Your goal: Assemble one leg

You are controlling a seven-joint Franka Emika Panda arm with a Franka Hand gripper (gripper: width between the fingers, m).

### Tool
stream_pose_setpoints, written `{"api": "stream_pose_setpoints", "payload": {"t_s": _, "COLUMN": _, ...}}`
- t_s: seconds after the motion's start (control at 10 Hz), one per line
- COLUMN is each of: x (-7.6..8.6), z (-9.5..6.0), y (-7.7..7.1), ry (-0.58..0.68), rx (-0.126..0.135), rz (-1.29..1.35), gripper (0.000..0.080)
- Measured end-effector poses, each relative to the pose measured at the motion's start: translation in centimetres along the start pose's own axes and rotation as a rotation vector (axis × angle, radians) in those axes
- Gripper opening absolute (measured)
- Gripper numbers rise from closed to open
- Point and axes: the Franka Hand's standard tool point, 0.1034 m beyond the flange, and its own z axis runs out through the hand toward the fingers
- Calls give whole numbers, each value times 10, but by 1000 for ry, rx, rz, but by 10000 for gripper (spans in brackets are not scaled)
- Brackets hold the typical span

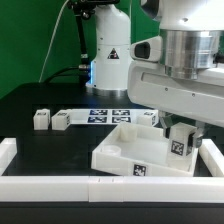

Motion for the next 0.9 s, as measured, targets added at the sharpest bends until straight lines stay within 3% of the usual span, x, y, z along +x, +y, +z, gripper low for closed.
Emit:
{"api": "stream_pose_setpoints", "payload": {"t_s": 0.1, "x": -2, "z": 1, "y": -1, "ry": -4, "rx": 3, "rz": 7, "gripper": 391}}
{"api": "stream_pose_setpoints", "payload": {"t_s": 0.2, "x": -3, "z": 1, "y": -2, "ry": -6, "rx": 4, "rz": 2, "gripper": 391}}
{"api": "stream_pose_setpoints", "payload": {"t_s": 0.3, "x": -3, "z": 1, "y": -2, "ry": -6, "rx": 4, "rz": 2, "gripper": 568}}
{"api": "stream_pose_setpoints", "payload": {"t_s": 0.4, "x": -3, "z": 1, "y": -2, "ry": -6, "rx": 4, "rz": 2, "gripper": 624}}
{"api": "stream_pose_setpoints", "payload": {"t_s": 0.9, "x": -3, "z": 1, "y": -2, "ry": -6, "rx": 4, "rz": 2, "gripper": 649}}
